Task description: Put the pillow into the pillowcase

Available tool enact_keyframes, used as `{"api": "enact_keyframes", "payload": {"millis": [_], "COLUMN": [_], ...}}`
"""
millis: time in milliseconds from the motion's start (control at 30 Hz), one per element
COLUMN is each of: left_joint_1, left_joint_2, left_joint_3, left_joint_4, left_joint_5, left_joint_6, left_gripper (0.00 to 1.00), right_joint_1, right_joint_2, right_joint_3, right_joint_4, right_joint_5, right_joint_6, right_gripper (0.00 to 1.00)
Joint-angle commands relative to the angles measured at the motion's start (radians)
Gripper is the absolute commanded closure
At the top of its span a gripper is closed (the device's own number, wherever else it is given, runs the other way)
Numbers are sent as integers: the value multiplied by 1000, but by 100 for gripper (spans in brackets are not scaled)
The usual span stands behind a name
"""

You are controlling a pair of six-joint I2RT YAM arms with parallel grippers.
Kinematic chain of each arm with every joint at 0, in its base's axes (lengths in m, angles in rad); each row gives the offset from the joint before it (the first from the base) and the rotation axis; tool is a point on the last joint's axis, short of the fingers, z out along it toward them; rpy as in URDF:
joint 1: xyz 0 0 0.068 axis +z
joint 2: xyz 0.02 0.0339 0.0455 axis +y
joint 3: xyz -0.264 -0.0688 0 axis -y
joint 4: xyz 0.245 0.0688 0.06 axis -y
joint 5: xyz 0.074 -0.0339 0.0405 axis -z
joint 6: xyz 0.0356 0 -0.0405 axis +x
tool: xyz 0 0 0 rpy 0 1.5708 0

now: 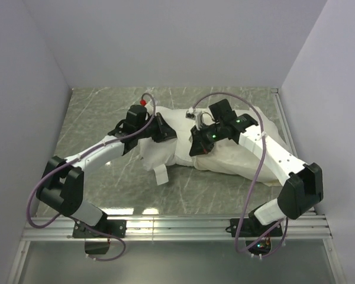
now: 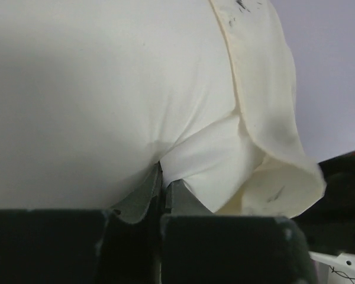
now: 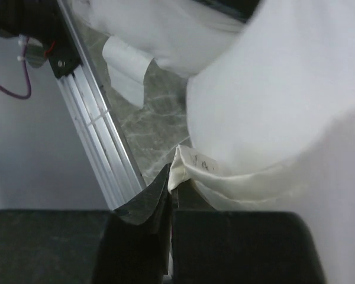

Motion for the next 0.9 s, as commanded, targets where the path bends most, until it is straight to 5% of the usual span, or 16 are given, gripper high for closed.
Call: {"api": "enact_keyframes", "payload": {"millis": [0, 333, 367, 467, 567, 667, 867], "left_joint_1": [59, -48, -59, -46, -27, -35, -105], "left_joint_2": [-106, -269, -270, -281, -342, -487, -667], "left_joint_3": [-26, 84, 78, 115, 190, 183, 123], "left_joint_4": [57, -77, -83, -184, -356, -509, -622], "left_joint_5": [45, 105, 92, -31, -97, -60, -119], "left_joint_6": [-24, 161, 183, 389, 670, 844, 965], "left_gripper": [100, 96, 70, 25, 1, 1, 1], "right_joint_1": [-59, -172, -184, -192, -194, -194, -191], "right_joint_2": [-41, -13, 32, 111, 96, 53, 80], "right_joint_3": [112, 545, 655, 808, 706, 566, 581], "right_joint_4": [64, -109, -147, -296, -269, -149, -94], "right_joint_5": [-61, -104, -78, -40, -69, -87, -86], "right_joint_6": [35, -67, -110, -149, -97, -22, 72], "right_gripper": [100, 100, 100, 100, 100, 100, 100]}}
